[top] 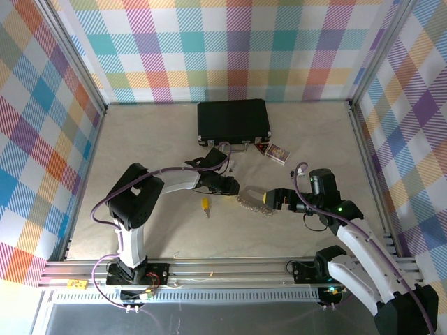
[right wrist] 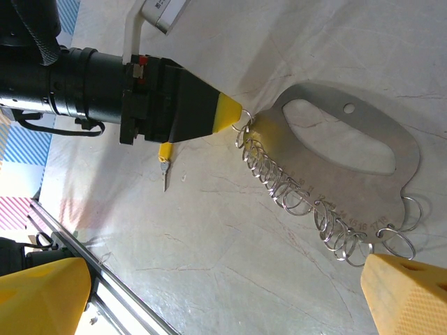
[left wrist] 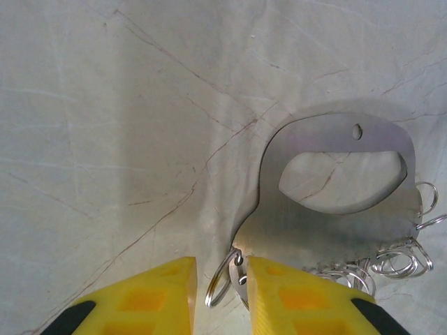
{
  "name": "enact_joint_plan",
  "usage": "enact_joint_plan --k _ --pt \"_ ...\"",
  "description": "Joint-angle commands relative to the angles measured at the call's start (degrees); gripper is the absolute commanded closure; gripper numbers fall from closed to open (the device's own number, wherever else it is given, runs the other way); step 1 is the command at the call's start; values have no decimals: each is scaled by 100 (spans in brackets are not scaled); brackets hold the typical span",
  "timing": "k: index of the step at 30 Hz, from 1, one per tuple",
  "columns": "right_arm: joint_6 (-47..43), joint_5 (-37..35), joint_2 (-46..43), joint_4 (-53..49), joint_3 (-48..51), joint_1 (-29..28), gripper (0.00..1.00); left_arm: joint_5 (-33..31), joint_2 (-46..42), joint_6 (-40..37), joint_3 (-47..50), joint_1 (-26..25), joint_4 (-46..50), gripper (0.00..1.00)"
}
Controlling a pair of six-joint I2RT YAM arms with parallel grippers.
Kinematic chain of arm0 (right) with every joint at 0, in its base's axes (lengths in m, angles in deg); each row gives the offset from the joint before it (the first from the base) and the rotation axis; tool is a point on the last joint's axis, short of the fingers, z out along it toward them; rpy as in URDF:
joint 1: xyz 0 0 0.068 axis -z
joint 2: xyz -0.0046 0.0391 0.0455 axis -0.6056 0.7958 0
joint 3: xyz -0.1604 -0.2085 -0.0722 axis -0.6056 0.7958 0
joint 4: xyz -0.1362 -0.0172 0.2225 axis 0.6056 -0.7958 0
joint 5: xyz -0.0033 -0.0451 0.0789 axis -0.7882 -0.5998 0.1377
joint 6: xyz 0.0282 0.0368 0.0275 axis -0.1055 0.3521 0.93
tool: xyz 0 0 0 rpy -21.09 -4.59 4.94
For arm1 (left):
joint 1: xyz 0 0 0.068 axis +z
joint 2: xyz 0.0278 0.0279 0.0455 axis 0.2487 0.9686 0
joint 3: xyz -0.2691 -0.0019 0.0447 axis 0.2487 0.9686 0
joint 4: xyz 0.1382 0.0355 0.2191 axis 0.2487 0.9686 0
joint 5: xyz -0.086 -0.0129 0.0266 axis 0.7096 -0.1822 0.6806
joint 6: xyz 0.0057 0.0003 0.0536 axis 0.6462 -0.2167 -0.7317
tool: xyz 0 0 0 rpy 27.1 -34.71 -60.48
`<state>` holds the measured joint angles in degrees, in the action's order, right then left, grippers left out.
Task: Put the keys on the keyring
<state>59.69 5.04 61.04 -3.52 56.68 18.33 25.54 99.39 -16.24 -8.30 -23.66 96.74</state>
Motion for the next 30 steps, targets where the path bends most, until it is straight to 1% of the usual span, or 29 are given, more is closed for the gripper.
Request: enact_joint_plan --k 1,17,30 --pt "15 76 -43 2 -21 -29 1 83 72 -43 -49 53 79 74" --pt "-22 49 6 -50 -197 -26 1 128 169 -86 -81 45 169 82" --pt "-84 -22 -95 -171 -213 -31 1 190 151 -78 -81 50 128 91"
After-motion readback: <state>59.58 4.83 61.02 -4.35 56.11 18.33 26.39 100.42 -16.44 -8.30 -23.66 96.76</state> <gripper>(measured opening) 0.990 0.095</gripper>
